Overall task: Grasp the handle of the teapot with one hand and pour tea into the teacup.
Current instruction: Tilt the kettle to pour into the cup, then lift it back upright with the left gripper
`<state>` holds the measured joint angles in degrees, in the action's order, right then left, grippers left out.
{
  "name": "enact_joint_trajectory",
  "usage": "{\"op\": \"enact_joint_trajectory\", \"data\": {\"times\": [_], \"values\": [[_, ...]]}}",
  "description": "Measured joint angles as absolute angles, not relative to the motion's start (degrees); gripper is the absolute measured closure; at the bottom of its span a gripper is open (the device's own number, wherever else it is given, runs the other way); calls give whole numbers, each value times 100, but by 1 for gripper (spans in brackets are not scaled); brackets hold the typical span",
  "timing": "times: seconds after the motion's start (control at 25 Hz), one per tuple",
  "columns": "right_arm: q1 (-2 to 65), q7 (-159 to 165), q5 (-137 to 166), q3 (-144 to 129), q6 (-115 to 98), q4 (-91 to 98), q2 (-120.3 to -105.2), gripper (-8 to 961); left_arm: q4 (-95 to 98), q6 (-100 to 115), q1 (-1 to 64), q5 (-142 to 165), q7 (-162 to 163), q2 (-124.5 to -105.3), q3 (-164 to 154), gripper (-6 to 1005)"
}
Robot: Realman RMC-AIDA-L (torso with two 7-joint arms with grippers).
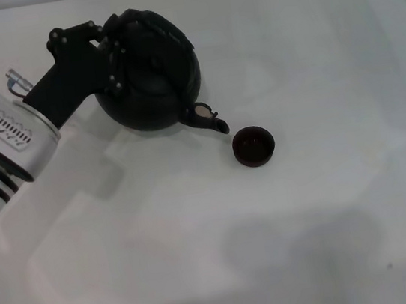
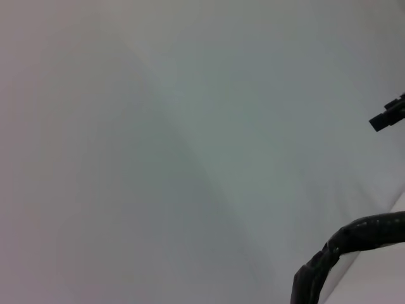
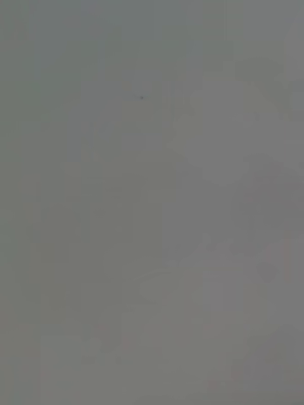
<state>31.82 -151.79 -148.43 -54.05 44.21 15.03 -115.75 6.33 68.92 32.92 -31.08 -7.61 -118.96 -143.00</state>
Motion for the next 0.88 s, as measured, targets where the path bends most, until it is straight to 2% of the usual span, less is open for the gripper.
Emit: {"op": "enact_joint_trajectory", "data": {"times": [0.88], "values": [[3207, -15179, -14868, -5405, 4421, 1502, -11566, 93, 1015, 6598, 3457, -3081, -1699, -11908, -14305, 911]]}}
